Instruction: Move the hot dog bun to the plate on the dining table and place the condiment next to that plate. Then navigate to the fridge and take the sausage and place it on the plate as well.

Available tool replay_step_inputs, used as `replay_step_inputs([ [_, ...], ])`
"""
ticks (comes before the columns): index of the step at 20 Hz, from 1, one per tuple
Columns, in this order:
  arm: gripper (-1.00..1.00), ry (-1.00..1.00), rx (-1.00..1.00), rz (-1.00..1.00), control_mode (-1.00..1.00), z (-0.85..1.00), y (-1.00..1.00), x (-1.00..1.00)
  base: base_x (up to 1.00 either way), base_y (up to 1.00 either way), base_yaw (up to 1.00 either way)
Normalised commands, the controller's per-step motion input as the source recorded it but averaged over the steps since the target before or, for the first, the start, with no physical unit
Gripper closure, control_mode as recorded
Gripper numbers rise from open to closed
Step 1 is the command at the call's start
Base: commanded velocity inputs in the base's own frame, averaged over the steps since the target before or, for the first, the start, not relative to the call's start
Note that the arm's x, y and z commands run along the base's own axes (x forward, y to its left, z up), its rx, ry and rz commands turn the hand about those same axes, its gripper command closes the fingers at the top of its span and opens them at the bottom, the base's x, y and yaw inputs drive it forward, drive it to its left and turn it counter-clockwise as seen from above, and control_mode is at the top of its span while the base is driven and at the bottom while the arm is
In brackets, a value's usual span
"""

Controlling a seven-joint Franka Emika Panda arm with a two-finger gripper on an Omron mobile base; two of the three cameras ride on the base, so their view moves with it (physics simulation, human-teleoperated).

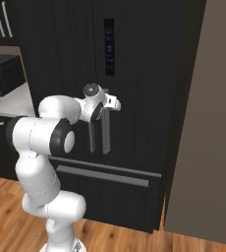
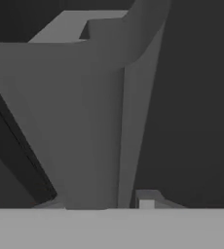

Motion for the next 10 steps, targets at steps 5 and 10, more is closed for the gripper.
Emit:
replay_step_inputs([
  [5,1.0,-0.02,0.0,-0.01,-1.0,-0.11,0.0,-0.23,0.0,0.0,0.0],
  [10,1.0,-0.09,0.02,-0.18,-1.0,0.0,-0.07,-0.96,0.0,0.0,0.0],
])
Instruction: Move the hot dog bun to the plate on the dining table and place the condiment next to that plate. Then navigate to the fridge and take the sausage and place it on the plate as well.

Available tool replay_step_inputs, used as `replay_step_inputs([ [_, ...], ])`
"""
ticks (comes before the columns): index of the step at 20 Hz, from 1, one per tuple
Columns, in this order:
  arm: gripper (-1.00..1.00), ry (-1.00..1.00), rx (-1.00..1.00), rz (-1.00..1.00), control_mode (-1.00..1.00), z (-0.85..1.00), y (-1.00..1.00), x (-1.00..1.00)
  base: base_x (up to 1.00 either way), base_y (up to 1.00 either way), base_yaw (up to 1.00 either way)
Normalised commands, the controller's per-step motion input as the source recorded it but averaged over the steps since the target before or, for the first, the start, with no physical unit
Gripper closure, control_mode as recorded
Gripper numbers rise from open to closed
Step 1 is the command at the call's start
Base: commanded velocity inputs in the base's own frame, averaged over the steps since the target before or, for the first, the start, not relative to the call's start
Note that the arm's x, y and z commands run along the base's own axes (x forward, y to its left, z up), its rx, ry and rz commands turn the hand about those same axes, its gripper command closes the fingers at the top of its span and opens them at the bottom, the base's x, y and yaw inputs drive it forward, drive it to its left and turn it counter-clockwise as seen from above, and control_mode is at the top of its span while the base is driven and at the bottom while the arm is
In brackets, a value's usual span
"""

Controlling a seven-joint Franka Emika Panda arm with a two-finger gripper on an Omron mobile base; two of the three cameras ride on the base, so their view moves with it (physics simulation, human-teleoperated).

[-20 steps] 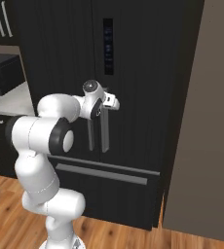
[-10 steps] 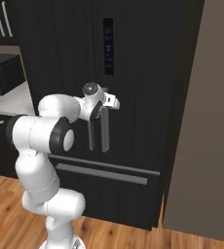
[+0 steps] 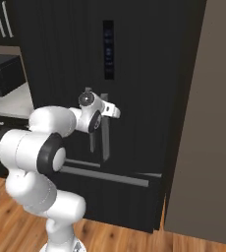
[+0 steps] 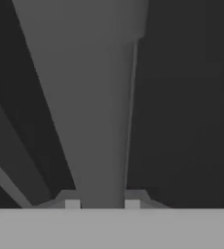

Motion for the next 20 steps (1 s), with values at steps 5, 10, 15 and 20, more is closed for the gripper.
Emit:
replay_step_inputs([
  [5,1.0,-0.03,0.09,-0.19,-1.0,0.03,-0.24,-1.0,0.0,0.0,0.0],
  [10,1.0,0.0,0.17,-0.17,-1.0,0.17,-0.41,-0.97,0.0,0.0,0.0],
  [15,1.0,0.0,0.21,-0.14,-1.0,0.22,-0.5,-0.87,0.0,0.0,0.0],
  [20,-1.0,0.0,0.22,-0.12,-1.0,0.22,-0.53,-0.83,0.0,0.0,0.0],
])
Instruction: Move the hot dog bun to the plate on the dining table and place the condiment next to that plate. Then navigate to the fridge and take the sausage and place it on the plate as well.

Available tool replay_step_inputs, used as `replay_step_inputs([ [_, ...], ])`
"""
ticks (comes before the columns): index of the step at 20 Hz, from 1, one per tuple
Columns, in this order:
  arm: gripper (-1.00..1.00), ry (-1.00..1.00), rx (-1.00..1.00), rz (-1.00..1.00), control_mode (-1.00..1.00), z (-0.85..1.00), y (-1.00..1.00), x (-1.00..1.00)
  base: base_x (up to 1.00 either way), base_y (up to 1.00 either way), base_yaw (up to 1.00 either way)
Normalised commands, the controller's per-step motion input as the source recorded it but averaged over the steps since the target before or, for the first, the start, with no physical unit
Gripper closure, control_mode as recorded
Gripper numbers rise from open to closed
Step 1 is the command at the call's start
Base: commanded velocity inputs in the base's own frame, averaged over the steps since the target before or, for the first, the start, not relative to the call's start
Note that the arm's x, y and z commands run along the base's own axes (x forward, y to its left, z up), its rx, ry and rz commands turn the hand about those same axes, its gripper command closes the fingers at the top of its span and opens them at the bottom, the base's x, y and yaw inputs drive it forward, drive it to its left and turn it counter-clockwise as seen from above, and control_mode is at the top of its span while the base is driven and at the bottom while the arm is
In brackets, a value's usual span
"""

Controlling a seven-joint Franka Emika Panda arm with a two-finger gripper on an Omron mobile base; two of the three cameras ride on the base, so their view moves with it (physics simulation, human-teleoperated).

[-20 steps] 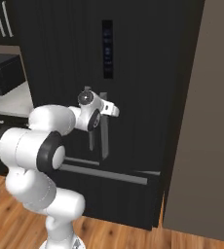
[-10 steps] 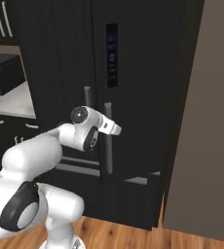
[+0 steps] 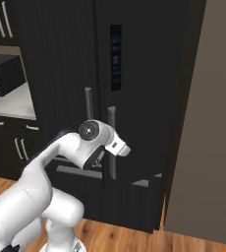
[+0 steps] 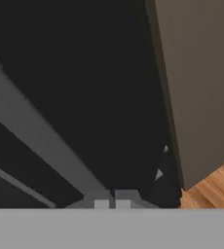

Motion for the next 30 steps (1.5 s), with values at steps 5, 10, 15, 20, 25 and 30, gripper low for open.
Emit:
replay_step_inputs([
  [5,-1.0,0.03,0.07,-0.06,-1.0,0.02,-0.17,-0.25,0.0,0.0,0.0],
  [10,-1.0,-0.04,-0.2,0.0,-1.0,0.17,0.42,-0.29,0.0,0.0,0.0],
  [15,-1.0,-0.01,-0.32,0.08,-1.0,0.6,0.7,-0.05,0.0,0.0,0.0],
  [20,-1.0,0.0,-0.34,0.14,-1.0,0.73,0.73,0.0,0.0,0.0,0.0],
  [25,-1.0,0.0,-0.34,0.14,-1.0,0.92,0.56,0.02,0.0,0.0,0.0],
  [30,-1.0,0.0,-0.29,0.11,-1.0,0.97,0.29,0.16,0.0,0.0,0.0],
])
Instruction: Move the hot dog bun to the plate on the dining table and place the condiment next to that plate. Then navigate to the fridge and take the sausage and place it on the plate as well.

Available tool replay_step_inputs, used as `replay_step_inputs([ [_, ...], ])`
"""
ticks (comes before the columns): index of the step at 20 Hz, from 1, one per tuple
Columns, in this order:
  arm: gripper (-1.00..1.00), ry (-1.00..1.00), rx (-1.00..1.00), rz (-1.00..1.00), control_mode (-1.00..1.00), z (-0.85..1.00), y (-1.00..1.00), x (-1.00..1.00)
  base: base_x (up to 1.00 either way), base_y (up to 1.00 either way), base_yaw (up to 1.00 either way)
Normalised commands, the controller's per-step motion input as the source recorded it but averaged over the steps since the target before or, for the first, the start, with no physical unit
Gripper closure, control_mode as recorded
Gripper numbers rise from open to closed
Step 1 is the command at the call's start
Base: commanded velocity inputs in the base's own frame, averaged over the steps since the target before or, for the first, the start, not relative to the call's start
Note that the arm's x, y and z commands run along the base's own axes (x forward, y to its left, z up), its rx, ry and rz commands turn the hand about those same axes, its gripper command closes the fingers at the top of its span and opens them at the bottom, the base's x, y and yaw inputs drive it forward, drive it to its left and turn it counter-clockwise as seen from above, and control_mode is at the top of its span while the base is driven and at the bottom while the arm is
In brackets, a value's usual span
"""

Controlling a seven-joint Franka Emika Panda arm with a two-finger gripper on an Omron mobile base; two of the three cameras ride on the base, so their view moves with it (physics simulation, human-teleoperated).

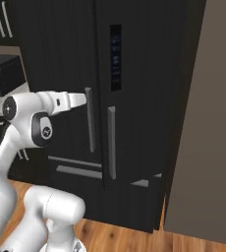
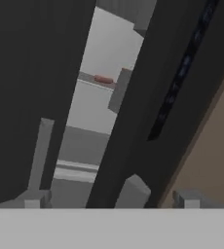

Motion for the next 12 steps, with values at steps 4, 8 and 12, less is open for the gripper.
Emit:
replay_step_inputs([
  [4,-1.0,0.02,-0.23,0.04,-1.0,0.96,0.18,0.15,0.0,0.0,0.0],
  [8,-1.0,0.24,-0.08,0.0,-1.0,0.53,0.1,0.51,0.0,0.0,0.0],
  [12,-1.0,0.34,-0.02,-0.09,-1.0,0.01,0.01,0.84,0.0,0.0,0.0],
])
